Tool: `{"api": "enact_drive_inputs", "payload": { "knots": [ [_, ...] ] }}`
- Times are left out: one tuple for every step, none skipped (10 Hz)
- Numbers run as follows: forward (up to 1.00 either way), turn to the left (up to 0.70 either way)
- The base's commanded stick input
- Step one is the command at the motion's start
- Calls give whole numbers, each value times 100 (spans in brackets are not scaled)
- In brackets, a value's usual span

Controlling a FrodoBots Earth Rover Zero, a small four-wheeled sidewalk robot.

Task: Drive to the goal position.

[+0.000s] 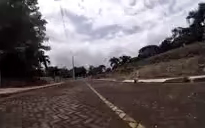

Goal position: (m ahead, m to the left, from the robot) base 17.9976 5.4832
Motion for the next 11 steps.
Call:
{"api": "enact_drive_inputs", "payload": {
  "knots": [
    [70, 3],
    [70, 0],
    [70, 0],
    [70, 0],
    [70, 0],
    [70, 0],
    [70, 0],
    [70, 1],
    [70, 14],
    [70, 27],
    [70, 0]
  ]
}}
